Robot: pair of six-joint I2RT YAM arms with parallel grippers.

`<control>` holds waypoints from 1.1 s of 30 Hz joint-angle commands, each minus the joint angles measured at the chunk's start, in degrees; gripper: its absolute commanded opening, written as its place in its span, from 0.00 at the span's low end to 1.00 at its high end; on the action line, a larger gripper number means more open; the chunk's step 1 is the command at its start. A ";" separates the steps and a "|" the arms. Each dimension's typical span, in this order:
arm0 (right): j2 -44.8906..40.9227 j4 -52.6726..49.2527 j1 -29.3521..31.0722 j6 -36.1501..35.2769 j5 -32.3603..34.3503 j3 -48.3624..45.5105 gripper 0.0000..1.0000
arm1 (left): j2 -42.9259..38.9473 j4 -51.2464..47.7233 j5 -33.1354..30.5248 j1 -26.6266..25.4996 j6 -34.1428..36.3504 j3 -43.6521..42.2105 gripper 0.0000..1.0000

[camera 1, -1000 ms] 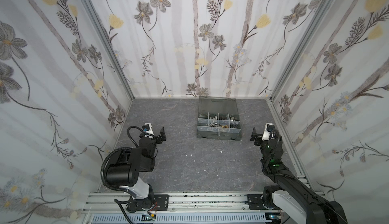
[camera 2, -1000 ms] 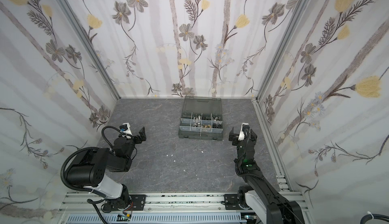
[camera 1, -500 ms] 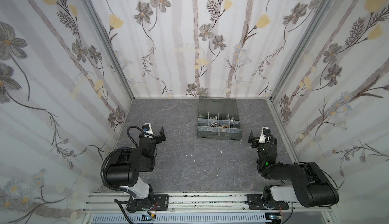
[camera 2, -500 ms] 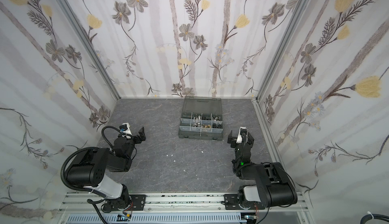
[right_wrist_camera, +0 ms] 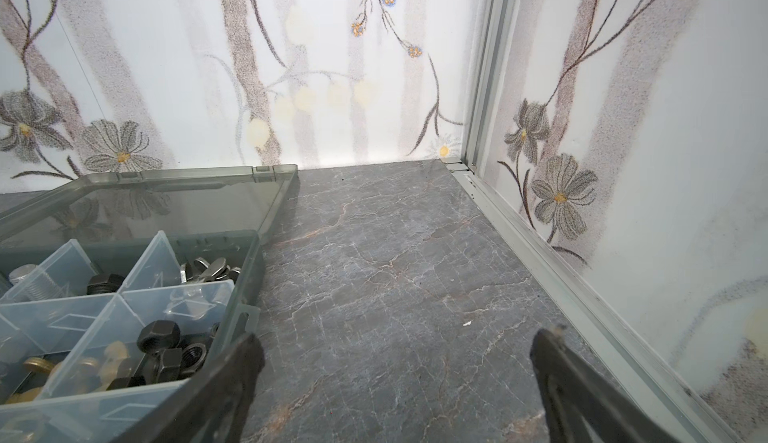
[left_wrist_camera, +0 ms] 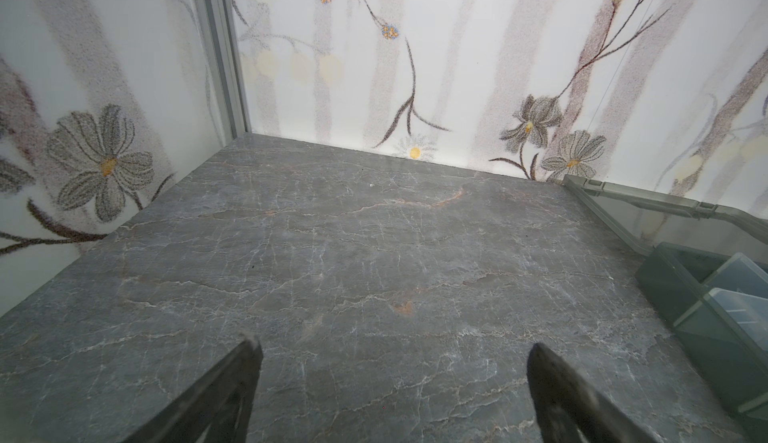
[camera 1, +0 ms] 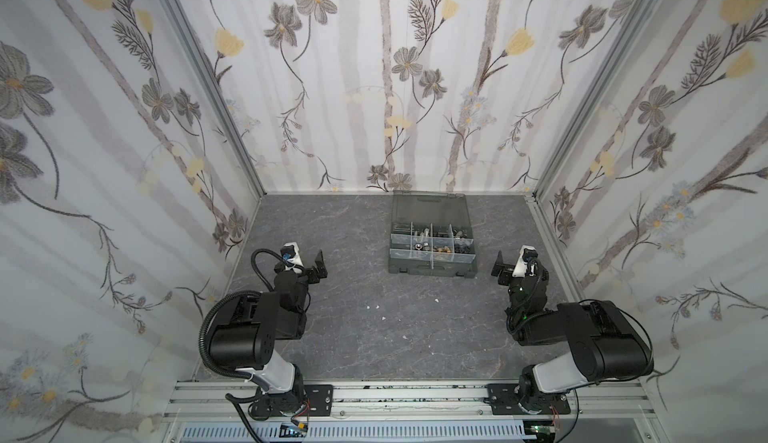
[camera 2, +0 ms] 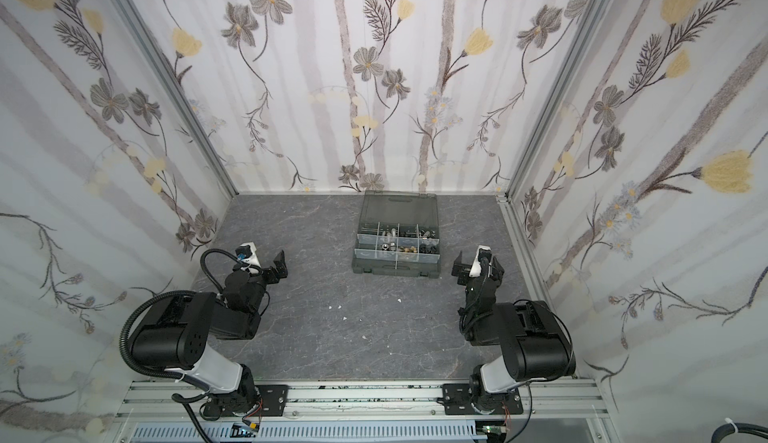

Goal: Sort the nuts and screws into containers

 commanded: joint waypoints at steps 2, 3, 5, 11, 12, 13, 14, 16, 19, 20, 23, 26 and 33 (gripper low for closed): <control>0.09 0.53 -0.07 0.51 -0.26 0.38 1.00 | 0.09 2.42 0.01 0.04 -0.05 0.29 1.00; 0.09 0.54 -0.07 0.47 -0.24 0.38 0.99 | 0.05 2.37 0.02 0.04 -0.03 0.35 1.00; 0.03 0.53 -0.09 0.50 -0.25 0.37 1.00 | 0.03 2.33 0.00 -0.01 -0.02 0.30 1.00; 0.03 0.53 -0.10 0.49 -0.24 0.37 1.00 | 0.06 2.34 0.01 0.01 -0.06 0.32 1.00; 0.03 0.51 -0.08 0.51 -0.26 0.37 1.00 | 0.06 2.33 0.02 0.03 -0.03 0.28 1.00; 0.12 0.53 -0.07 0.54 -0.24 0.37 1.00 | 0.12 2.48 0.01 0.04 -0.05 0.31 1.00; 0.07 0.49 -0.07 0.53 -0.24 0.37 0.99 | 0.10 2.47 0.00 0.03 -0.05 0.34 1.00; 0.09 0.48 -0.02 0.52 -0.24 0.37 1.00 | 0.09 2.34 0.02 0.03 -0.09 0.32 1.00; 0.10 0.50 -0.09 0.46 -0.24 0.39 1.00 | 0.09 2.37 0.02 -0.03 -0.08 0.34 1.00; 0.10 0.53 -0.03 0.50 -0.24 0.37 1.00 | 0.03 2.37 0.01 -0.02 -0.05 0.35 1.00; 0.03 0.51 -0.07 0.48 -0.25 0.37 1.00 | 0.04 2.41 -0.05 0.03 -0.02 0.30 1.00; 0.14 0.53 -0.09 0.49 -0.25 0.37 1.00 | 0.11 2.44 0.02 0.01 -0.04 0.36 1.00; 0.01 -1.99 -2.02 1.25 -4.81 1.52 1.00 | 0.05 2.36 -0.08 0.04 -0.08 0.30 1.00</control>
